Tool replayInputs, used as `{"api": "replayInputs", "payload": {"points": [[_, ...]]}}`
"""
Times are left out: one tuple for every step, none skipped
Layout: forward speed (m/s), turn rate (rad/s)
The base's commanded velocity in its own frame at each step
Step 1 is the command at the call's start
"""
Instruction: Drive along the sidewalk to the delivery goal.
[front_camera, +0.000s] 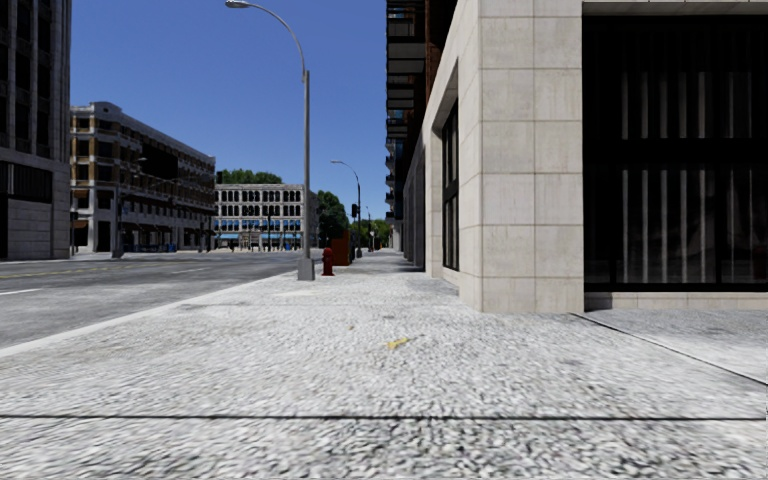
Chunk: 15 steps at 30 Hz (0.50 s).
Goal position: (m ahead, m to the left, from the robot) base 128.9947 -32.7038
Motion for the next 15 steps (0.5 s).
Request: {"api": "replayInputs", "payload": {"points": [[1.02,0.00],[1.02,0.00],[1.02,0.00],[1.02,0.00],[1.02,0.00],[1.03,0.00],[1.03,0.00],[1.03,0.00],[1.03,0.00],[1.03,0.00],[1.03,0.00],[1.03,0.00],[1.03,0.00],[1.03,0.00],[1.03,0.00]]}}
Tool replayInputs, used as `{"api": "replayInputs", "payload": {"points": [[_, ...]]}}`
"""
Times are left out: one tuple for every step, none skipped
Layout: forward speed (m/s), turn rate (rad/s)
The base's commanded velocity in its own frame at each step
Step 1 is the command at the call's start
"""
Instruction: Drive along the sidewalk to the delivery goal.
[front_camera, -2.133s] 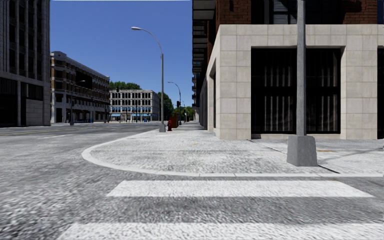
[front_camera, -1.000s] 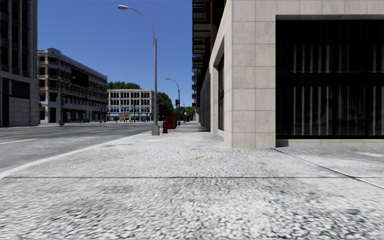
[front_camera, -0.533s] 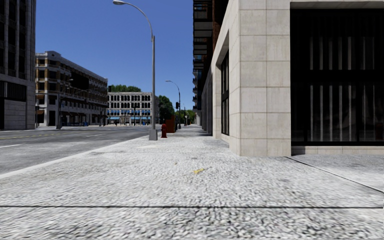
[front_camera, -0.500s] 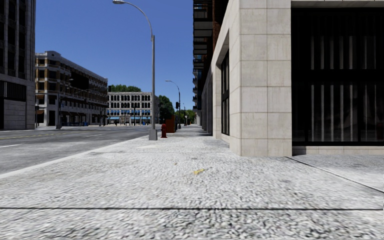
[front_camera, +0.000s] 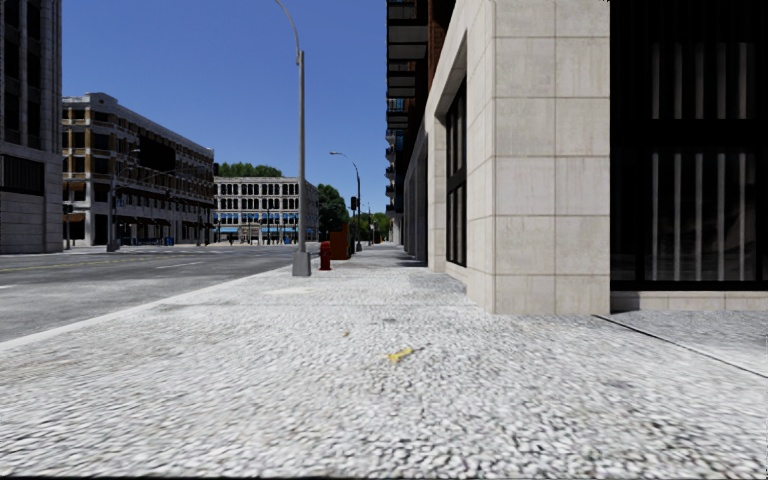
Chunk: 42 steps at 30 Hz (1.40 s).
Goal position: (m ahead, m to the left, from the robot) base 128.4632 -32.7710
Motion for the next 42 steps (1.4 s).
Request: {"api": "replayInputs", "payload": {"points": [[1.03,0.00],[1.03,0.00],[1.03,0.00],[1.03,0.00],[1.04,0.00],[1.04,0.00],[2.00,0.00],[2.00,0.00],[2.00,0.00],[2.00,0.00],[2.00,0.00],[2.00,0.00],[2.00,0.00],[2.00,0.00],[2.00,0.00],[2.00,0.00],[2.00,0.00],[2.00,0.00],[2.00,0.00],[2.00,0.00],[2.00,0.00],[2.00,0.00],[2.00,0.00],[2.00,0.00],[2.00,0.00],[2.00,0.00],[2.00,0.00],[2.00,0.00],[2.00,0.00],[2.00,0.00],[2.00,0.00],[2.00,0.00],[2.00,0.00],[2.00,0.00],[2.00,0.00],[2.00,0.00],[2.00,0.00],[2.00,0.00],[2.00,0.00],[2.00,0.00],[2.00,0.00],[2.00,0.00]]}}
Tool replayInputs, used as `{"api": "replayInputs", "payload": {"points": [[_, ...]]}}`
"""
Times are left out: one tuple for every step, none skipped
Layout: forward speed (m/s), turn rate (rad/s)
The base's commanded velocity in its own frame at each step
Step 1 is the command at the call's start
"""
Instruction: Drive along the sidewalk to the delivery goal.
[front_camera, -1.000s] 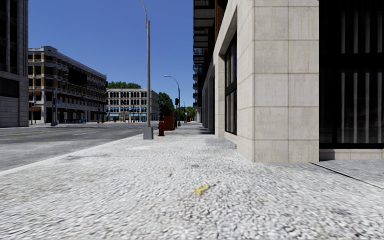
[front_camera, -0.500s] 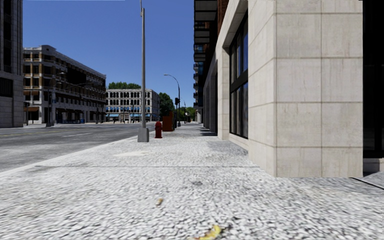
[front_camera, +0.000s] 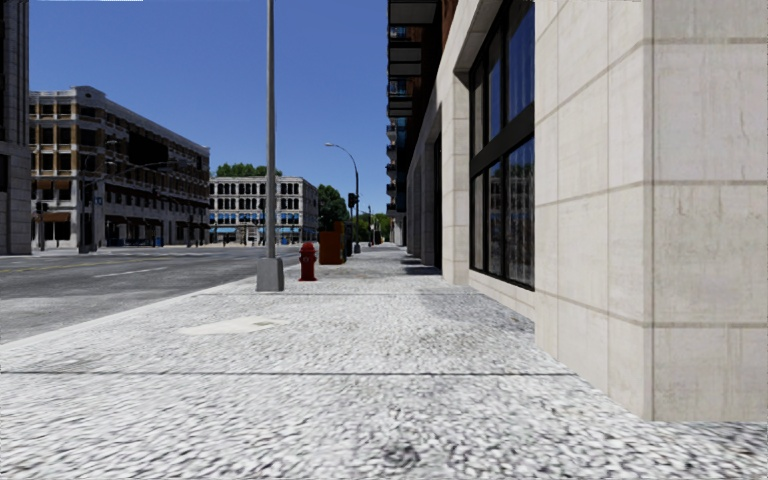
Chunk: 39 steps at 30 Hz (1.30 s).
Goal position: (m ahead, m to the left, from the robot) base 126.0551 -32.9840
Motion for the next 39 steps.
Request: {"api": "replayInputs", "payload": {"points": [[2.00,0.00],[2.00,0.00],[2.00,0.00],[2.00,0.00],[2.00,0.00],[2.00,0.00],[2.00,0.00],[2.00,0.00],[2.00,0.00],[2.00,0.00],[2.00,0.00],[2.00,0.00],[2.00,0.00],[2.00,0.00],[2.00,0.00],[2.00,0.00],[2.00,0.00],[2.00,0.00],[2.00,0.00],[2.00,0.00],[2.00,0.00],[2.00,0.00],[2.00,0.00],[2.00,0.00],[2.00,0.00],[2.00,0.00],[2.00,0.00],[2.00,0.00],[2.00,0.00],[2.00,0.00],[2.00,0.00],[2.00,0.00],[2.00,0.00],[2.00,0.00],[2.00,0.00],[2.00,0.00],[2.00,0.00],[2.00,0.00],[2.00,0.00]]}}
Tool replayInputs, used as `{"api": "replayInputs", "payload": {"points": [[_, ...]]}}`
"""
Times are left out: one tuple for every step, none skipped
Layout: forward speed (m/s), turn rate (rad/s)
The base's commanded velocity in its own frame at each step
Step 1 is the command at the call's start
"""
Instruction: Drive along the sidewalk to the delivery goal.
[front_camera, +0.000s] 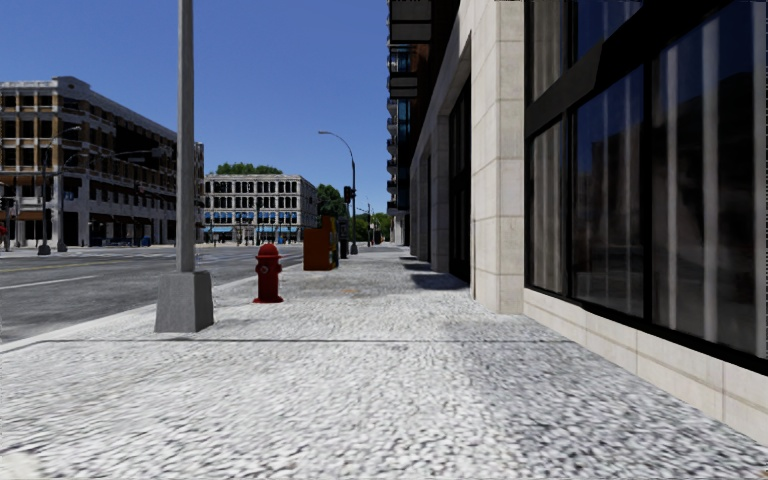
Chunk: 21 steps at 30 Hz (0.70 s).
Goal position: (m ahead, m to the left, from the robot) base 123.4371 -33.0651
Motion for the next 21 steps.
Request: {"api": "replayInputs", "payload": {"points": [[2.00,0.00],[2.00,0.00],[2.00,0.00],[2.00,0.00],[2.00,0.00],[2.00,0.00],[2.00,0.00],[2.00,0.00],[2.00,0.00],[2.00,0.00],[2.00,0.00],[2.00,0.00],[2.00,0.00],[2.00,0.00],[2.00,0.00],[2.00,0.00],[2.00,0.00],[2.00,0.00],[2.00,0.00],[2.00,0.00],[2.00,0.00]]}}
